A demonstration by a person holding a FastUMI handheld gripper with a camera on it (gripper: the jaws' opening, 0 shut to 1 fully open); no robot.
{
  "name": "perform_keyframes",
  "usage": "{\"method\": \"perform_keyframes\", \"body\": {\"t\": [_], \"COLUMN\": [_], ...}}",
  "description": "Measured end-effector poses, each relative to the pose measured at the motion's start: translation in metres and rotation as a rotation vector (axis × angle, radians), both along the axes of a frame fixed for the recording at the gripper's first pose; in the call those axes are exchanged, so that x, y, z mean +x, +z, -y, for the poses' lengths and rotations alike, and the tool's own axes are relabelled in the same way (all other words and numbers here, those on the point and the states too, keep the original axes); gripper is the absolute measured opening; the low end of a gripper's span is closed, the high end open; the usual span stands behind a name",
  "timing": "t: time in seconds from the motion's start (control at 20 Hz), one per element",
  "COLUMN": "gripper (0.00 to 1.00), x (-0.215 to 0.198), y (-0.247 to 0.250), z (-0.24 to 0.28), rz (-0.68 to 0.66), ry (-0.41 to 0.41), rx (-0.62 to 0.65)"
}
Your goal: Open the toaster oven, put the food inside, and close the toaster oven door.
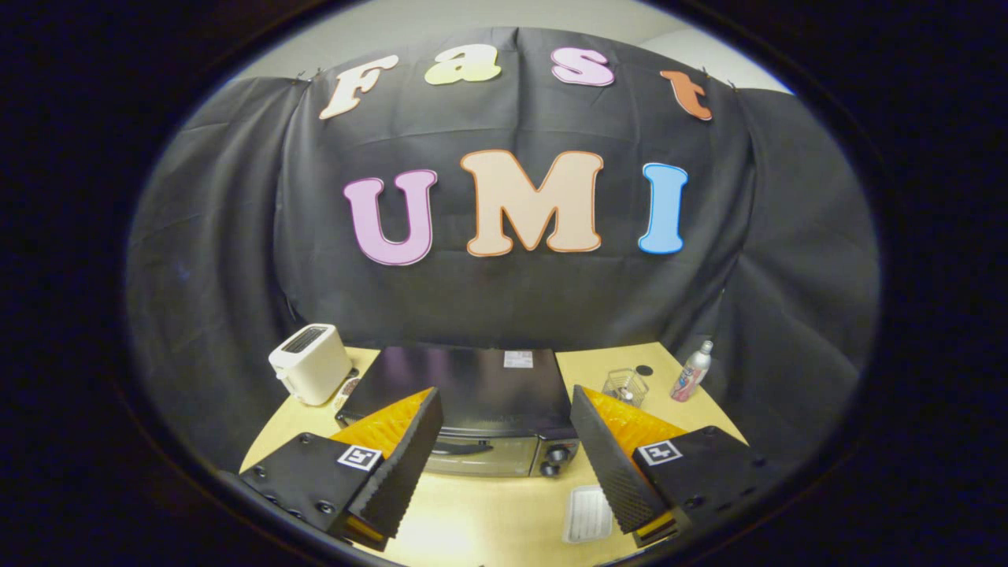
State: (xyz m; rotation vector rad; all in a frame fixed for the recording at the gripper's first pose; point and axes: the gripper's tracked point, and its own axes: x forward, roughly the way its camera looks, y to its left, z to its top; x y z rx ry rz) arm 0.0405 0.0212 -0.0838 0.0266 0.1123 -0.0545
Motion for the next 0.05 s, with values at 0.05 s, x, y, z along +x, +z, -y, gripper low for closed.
{"method": "perform_keyframes", "body": {"t": [0.05], "gripper": [1.00], "x": [-0.0036], "y": [-0.0033], "z": [0.0025], "rz": [-0.003], "ry": [0.003], "rx": [0.004]}}
